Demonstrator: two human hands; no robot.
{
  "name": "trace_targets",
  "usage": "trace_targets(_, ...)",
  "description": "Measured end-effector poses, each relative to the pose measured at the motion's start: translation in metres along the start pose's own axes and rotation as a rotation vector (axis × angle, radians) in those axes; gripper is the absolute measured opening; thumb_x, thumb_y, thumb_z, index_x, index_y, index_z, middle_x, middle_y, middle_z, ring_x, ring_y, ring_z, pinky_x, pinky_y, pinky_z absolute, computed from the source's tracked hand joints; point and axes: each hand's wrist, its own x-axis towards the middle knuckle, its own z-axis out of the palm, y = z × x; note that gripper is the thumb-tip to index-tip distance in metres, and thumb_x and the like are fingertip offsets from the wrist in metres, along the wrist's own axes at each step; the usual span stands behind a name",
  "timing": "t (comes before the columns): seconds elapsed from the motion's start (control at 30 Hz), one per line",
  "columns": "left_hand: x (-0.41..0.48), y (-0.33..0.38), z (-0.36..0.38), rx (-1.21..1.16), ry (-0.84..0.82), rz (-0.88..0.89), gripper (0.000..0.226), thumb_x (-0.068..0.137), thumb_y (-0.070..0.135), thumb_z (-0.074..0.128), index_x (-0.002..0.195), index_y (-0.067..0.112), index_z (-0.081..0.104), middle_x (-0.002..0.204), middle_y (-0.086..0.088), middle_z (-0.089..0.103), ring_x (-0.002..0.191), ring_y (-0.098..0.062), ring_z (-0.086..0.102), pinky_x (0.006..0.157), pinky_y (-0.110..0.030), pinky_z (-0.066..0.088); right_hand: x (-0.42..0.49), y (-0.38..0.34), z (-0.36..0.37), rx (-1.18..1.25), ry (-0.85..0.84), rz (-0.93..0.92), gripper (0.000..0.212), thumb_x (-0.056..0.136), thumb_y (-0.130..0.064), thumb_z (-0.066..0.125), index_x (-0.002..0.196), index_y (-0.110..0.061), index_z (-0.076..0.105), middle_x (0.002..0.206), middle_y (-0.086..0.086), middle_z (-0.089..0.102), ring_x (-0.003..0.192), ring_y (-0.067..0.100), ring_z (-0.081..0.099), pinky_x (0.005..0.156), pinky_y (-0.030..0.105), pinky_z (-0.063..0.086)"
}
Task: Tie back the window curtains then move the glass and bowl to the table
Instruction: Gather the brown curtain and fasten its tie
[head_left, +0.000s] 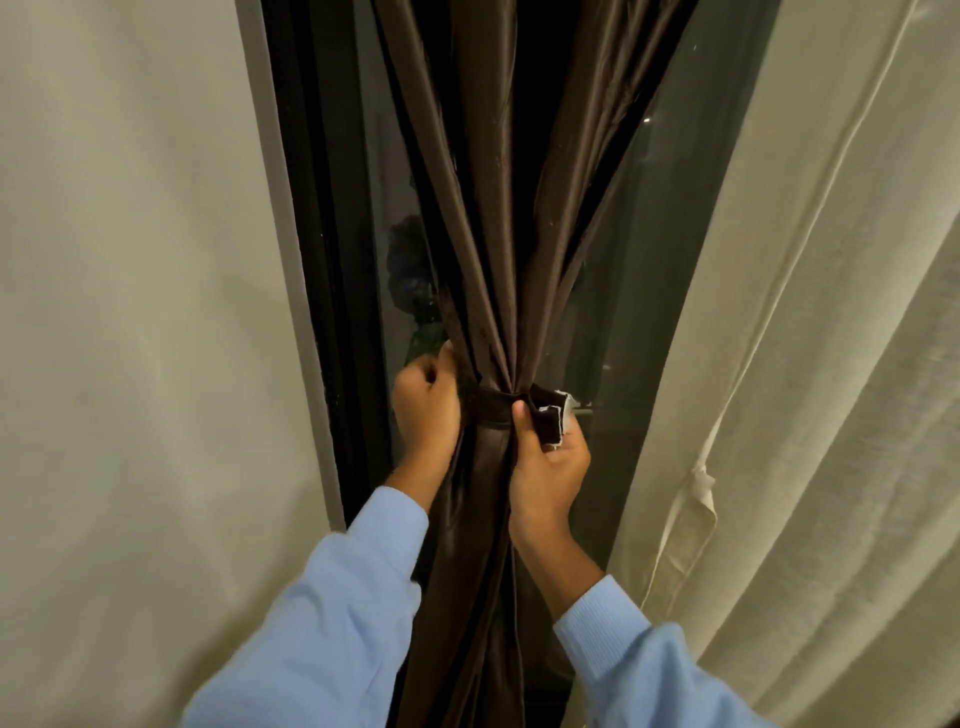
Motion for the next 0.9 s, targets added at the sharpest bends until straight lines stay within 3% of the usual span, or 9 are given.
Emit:
trace_targets(0.1, -0.030, 0.020, -0.008, 0.028, -0.019, 0.463, 0.044, 0.094, 0.020, 0.058, 0.051, 0.021, 0.047, 0.045, 0.011, 0.042, 0.044, -0.003, 0.041, 0.048, -0.017, 0.031, 0.002, 0.000, -0.001, -0.040, -0.049, -0.120, 0.013, 0.092, 0.001, 0.063, 0.102, -0.007, 0.067, 0.090, -0.002, 0.073, 0.087, 0.014, 0.070, 0.078, 0.025, 0.057)
trace_targets(0.2, -0.046, 0.036, -0.006, 0.320, -0.126, 0.723, 0.041, 0.085, 0.049, 0.063, 0.060, 0.017, 0.059, 0.056, 0.012, 0.052, 0.052, -0.005, 0.050, 0.051, -0.015, 0.036, -0.001, 0.005, 0.001, -0.061, -0.082, -0.199, 0.014, 0.091, 0.011, 0.057, 0.088, -0.001, 0.062, 0.073, -0.005, 0.065, 0.068, 0.009, 0.061, 0.061, 0.020, 0.049)
trace_targets(0.27, -0.045, 0.049, -0.004, 0.574, -0.161, 0.647, 0.054, 0.071, 0.074, 0.060, 0.062, 0.020, 0.058, 0.057, 0.011, 0.054, 0.054, -0.004, 0.051, 0.051, -0.013, 0.035, -0.001, 0.011, 0.002, -0.076, -0.081, -0.207, 0.012, 0.092, 0.010, 0.056, 0.084, 0.001, 0.059, 0.068, -0.009, 0.062, 0.063, 0.004, 0.056, 0.058, 0.019, 0.045)
trace_targets(0.33, -0.041, 0.062, -0.004, 0.811, -0.180, 0.527, 0.062, 0.064, 0.081, 0.059, 0.060, 0.020, 0.050, 0.055, 0.011, 0.050, 0.053, -0.005, 0.049, 0.048, -0.015, 0.031, 0.001, 0.017, 0.002, -0.107, -0.064, -0.193, 0.018, 0.090, 0.012, 0.057, 0.083, -0.005, 0.059, 0.066, -0.014, 0.061, 0.063, 0.001, 0.054, 0.059, 0.019, 0.044)
trace_targets(0.43, -0.035, 0.076, -0.002, 0.943, -0.255, 0.410, 0.055, 0.069, 0.070, 0.066, 0.075, 0.019, 0.045, 0.070, 0.005, 0.049, 0.065, -0.011, 0.050, 0.057, -0.023, 0.038, 0.004, 0.023, 0.000, -0.181, -0.066, -0.184, 0.029, 0.089, 0.009, 0.059, 0.078, -0.018, 0.063, 0.067, -0.012, 0.063, 0.064, 0.006, 0.057, 0.058, 0.027, 0.047)
trace_targets(0.57, -0.030, 0.083, 0.002, 1.005, -0.341, 0.431, 0.028, 0.084, 0.037, 0.070, 0.096, 0.013, 0.059, 0.090, -0.004, 0.063, 0.081, -0.021, 0.063, 0.064, -0.027, 0.043, 0.004, 0.021, -0.002, -0.256, -0.094, -0.236, 0.023, 0.090, 0.008, 0.057, 0.097, -0.012, 0.066, 0.087, -0.006, 0.069, 0.083, 0.017, 0.066, 0.074, 0.039, 0.058)
trace_targets(0.67, -0.023, 0.076, 0.003, 0.976, -0.336, 0.478, 0.018, 0.088, 0.030, 0.066, 0.100, 0.017, 0.066, 0.091, -0.001, 0.067, 0.083, -0.019, 0.064, 0.065, -0.026, 0.045, 0.005, 0.018, -0.004, -0.282, -0.093, -0.188, 0.031, 0.091, 0.008, 0.055, 0.110, -0.016, 0.057, 0.100, -0.009, 0.069, 0.096, 0.011, 0.067, 0.082, 0.031, 0.056)
trace_targets(0.77, -0.015, 0.066, 0.003, 0.812, -0.379, 0.388, 0.012, 0.088, 0.031, 0.066, 0.093, 0.021, 0.070, 0.084, 0.004, 0.069, 0.079, -0.014, 0.065, 0.065, -0.026, 0.047, 0.005, 0.020, -0.007, -0.305, -0.073, -0.153, 0.024, 0.094, 0.002, 0.056, 0.106, -0.019, 0.051, 0.094, -0.004, 0.066, 0.087, 0.010, 0.067, 0.075, 0.032, 0.056)
trace_targets(0.9, -0.002, 0.058, 0.003, 0.636, -0.462, 0.284, 0.012, 0.087, 0.029, 0.067, 0.096, 0.022, 0.068, 0.083, 0.005, 0.068, 0.074, -0.013, 0.066, 0.074, -0.035, 0.055, 0.002, 0.019, -0.009, -0.356, -0.104, -0.199, 0.027, 0.090, 0.011, 0.054, 0.103, -0.013, 0.057, 0.091, -0.017, 0.064, 0.090, 0.000, 0.063, 0.075, 0.016, 0.050)
